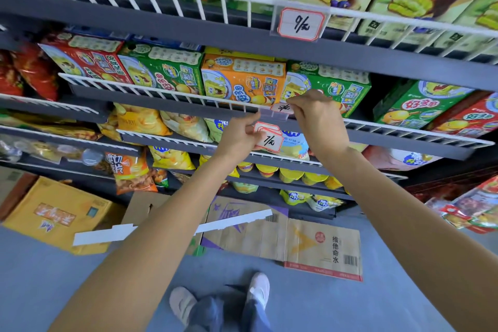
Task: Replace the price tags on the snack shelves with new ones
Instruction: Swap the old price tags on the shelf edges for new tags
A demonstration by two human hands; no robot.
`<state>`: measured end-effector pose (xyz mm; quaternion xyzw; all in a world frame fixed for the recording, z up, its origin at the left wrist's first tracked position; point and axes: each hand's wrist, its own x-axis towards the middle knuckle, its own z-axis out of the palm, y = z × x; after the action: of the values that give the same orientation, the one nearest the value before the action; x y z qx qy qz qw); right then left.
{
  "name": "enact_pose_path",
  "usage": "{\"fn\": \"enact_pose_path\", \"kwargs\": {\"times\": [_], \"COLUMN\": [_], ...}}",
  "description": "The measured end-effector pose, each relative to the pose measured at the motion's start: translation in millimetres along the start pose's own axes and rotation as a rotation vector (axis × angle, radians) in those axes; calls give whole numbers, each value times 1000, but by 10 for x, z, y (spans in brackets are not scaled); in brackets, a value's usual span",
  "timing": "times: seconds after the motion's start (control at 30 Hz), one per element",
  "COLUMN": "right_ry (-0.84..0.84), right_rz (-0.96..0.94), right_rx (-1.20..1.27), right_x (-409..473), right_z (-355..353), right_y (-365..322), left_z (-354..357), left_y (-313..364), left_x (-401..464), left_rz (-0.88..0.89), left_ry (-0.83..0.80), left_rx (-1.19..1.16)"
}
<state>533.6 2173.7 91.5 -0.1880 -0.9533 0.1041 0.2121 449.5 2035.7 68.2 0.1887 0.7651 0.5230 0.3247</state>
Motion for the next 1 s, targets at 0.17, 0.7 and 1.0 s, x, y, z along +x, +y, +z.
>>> {"fn": "enact_pose_path", "kwargs": {"times": [0.17,0.7,1.0], "right_ry": [1,54,-10], "right_rz": [10,0,-30], "right_rx": [20,39,-105], "right_x": [16,-1,20], "right_z": [6,115,168], "right_y": [4,22,-94], "left_z": [13,-74,-177], "left_y": [46,78,85], "left_x": [-12,-35,-24], "left_rz": [-38,103,259], "left_ry": [29,106,94], "left_rx": [-111,242,671]}}
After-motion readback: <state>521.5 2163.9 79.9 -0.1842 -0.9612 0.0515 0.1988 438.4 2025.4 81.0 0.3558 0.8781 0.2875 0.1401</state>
